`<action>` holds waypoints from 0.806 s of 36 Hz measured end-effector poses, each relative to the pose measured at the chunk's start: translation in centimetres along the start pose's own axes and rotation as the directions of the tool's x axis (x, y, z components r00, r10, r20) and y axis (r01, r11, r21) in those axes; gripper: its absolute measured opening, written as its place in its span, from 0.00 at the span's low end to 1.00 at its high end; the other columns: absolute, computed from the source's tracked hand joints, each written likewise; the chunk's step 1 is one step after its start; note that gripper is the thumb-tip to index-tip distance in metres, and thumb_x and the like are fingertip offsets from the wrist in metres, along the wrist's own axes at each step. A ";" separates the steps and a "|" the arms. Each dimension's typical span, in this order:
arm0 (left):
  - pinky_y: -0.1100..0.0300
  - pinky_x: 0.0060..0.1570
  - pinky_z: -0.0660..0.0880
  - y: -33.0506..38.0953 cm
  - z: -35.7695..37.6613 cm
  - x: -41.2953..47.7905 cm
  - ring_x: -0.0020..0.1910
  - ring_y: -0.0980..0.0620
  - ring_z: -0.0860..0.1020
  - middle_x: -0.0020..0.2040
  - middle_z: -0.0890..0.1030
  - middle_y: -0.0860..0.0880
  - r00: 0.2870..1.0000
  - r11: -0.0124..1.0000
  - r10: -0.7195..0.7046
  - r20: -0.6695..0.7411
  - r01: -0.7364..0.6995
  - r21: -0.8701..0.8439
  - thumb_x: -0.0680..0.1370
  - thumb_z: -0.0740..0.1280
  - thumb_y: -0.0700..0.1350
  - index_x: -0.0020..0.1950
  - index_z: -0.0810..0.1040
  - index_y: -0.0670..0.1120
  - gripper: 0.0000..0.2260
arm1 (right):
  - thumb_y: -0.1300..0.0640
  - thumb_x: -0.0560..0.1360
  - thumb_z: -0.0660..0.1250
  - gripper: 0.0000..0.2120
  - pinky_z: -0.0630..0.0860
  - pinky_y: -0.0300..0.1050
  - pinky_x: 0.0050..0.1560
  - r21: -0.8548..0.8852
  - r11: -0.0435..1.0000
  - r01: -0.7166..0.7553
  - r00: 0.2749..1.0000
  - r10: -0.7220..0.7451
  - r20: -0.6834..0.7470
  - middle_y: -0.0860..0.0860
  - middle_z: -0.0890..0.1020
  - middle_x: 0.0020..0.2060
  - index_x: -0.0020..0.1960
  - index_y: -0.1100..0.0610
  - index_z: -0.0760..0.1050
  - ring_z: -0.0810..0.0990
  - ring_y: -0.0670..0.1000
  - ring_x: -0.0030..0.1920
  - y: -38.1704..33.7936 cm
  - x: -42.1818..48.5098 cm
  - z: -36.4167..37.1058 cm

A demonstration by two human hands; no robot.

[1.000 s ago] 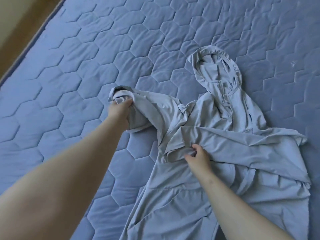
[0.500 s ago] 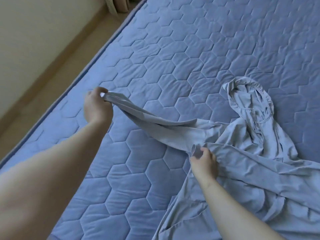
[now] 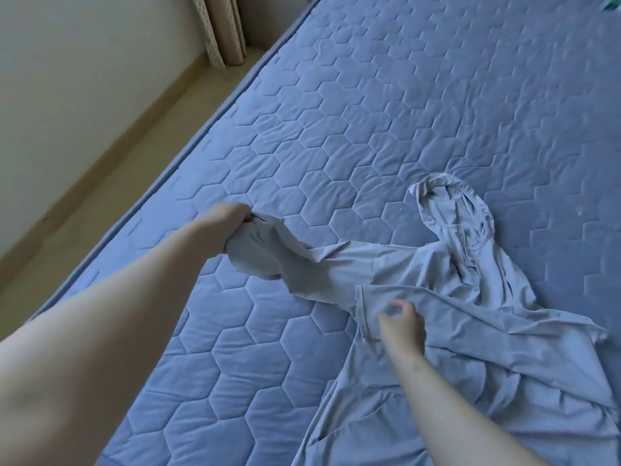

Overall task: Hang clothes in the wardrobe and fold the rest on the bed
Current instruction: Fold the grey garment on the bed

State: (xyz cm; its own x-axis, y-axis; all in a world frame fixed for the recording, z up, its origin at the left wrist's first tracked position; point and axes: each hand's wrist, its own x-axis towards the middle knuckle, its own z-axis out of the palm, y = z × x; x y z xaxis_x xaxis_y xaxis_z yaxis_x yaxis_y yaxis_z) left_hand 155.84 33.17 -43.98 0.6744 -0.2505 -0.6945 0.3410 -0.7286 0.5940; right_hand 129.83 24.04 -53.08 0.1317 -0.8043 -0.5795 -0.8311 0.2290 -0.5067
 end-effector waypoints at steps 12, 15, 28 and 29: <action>0.58 0.35 0.67 0.7 23.0 -9.9 0.33 0.48 0.70 0.35 0.70 0.42 0.844 0.995 0.035 0.535 0.022 -0.099 0.77 0.59 0.34 0.36 0.69 0.43 0.10 | 0.39 0.59 0.75 0.23 0.73 0.52 0.49 0.823 0.328 -0.463 0.823 -0.184 0.537 0.55 0.83 0.49 0.49 0.52 0.81 0.79 0.56 0.49 3.3 -1.4 -9.7; 0.58 0.28 0.69 0.0 28.0 -12.4 0.31 0.48 0.70 0.33 0.70 0.43 0.798 0.996 0.020 0.603 0.033 -0.077 0.78 0.57 0.33 0.35 0.68 0.41 0.12 | 0.51 0.66 0.70 0.15 0.77 0.44 0.38 0.874 0.265 -0.408 0.877 -0.153 0.456 0.54 0.84 0.39 0.50 0.55 0.80 0.80 0.51 0.39 5.7 -0.8 -12.7; 0.60 0.36 0.70 -1.6 37.7 -14.3 0.34 0.52 0.74 0.38 0.75 0.49 0.856 0.994 -0.086 0.509 0.036 0.107 0.81 0.56 0.42 0.49 0.71 0.46 0.05 | 0.50 0.76 0.64 0.30 0.61 0.53 0.67 0.295 0.936 -0.194 0.944 0.260 -0.202 0.55 0.64 0.72 0.75 0.52 0.57 0.64 0.59 0.70 17.3 6.8 -20.0; 0.61 0.35 0.69 -1.8 37.7 -13.7 0.33 0.53 0.74 0.37 0.75 0.49 0.877 0.993 -0.088 0.473 0.041 0.110 0.81 0.56 0.42 0.51 0.71 0.46 0.05 | 0.50 0.76 0.64 0.29 0.62 0.53 0.66 0.251 0.952 -0.174 0.941 0.236 -0.244 0.56 0.65 0.71 0.74 0.53 0.59 0.65 0.60 0.69 17.5 7.2 -19.8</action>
State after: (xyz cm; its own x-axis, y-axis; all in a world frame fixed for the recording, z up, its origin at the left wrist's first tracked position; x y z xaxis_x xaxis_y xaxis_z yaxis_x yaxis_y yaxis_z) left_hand 121.25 13.88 -50.88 0.2515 -0.4565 -0.8534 0.2944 -0.8039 0.5168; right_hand 105.53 11.42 -53.53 -0.2039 -0.8363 -0.5090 -0.6788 0.4954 -0.5420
